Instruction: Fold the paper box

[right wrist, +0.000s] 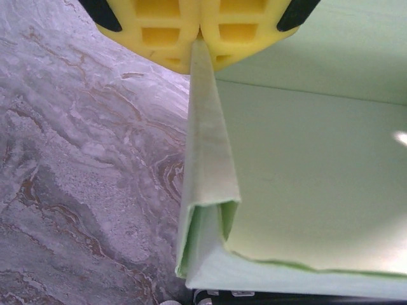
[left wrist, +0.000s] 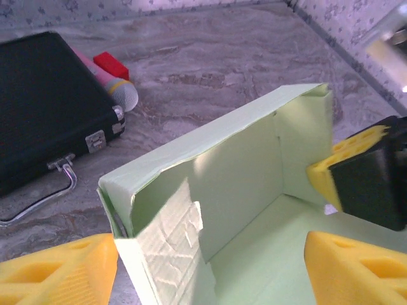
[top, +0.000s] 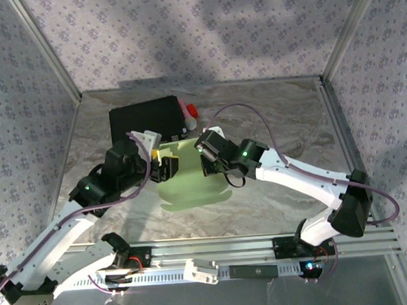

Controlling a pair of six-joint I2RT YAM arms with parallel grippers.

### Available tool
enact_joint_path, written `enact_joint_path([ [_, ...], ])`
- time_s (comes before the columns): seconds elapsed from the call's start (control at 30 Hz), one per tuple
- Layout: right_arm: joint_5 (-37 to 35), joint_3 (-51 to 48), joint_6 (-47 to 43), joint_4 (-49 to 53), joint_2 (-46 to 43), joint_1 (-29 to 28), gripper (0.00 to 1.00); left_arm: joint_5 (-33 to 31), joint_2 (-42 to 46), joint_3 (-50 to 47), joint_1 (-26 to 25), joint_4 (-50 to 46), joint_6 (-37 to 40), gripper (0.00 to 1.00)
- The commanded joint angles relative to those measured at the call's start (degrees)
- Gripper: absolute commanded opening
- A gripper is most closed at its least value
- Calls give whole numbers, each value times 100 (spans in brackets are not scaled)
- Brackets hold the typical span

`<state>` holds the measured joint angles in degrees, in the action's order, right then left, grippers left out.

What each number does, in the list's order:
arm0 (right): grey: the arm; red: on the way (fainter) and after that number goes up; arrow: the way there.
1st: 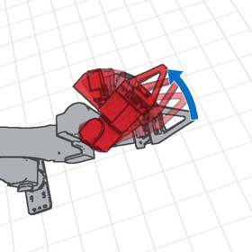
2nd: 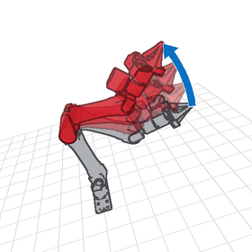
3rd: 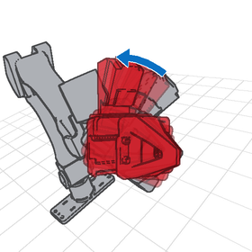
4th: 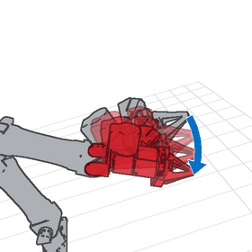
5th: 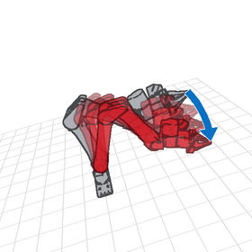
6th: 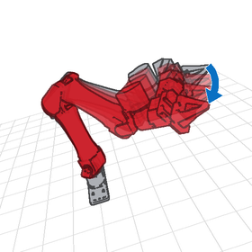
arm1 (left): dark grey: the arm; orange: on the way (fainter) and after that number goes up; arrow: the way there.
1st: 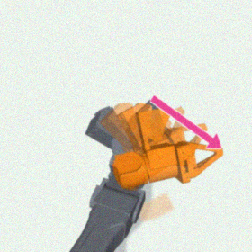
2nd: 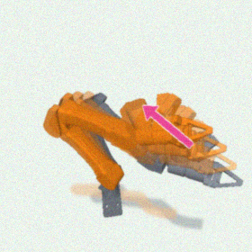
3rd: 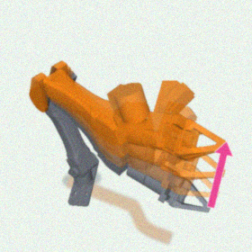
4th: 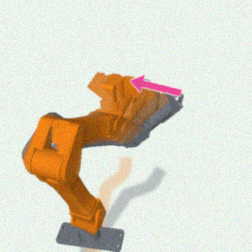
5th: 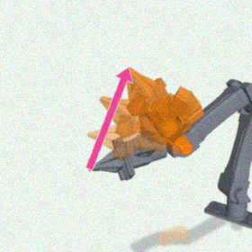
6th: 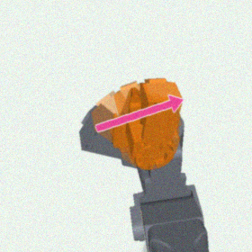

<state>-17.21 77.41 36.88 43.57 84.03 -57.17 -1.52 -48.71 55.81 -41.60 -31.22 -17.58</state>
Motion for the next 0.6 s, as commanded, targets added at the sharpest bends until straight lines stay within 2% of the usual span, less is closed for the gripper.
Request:
enact_joint_path([
  [0.0, -76, 174, 160, 183, 75, 54, 0, 82, -7, 316, 49, -98, 26, 78],
  [0.2, -22, 196, 174, 204, 70, 85, 0, 313, 97, 255, 398, -222, -26, 76],
  [0.3, 32, 196, 142, 186, 41, 92, 0, 592, 166, 120, 798, -264, -9, 65],
  [0.4, 55, 196, 126, 162, 19, 83, 0, 1210, 132, -90, 1183, -73, -20, 57],
  [0.47, 63, 183, 126, 148, 3, 92, 0, 1491, 47, -179, 1267, 26, -13, 52],
  [0.57, 77, 162, 125, 125, -7, 96, 0, 1580, -65, -271, 1275, 57, 5, 46],
])
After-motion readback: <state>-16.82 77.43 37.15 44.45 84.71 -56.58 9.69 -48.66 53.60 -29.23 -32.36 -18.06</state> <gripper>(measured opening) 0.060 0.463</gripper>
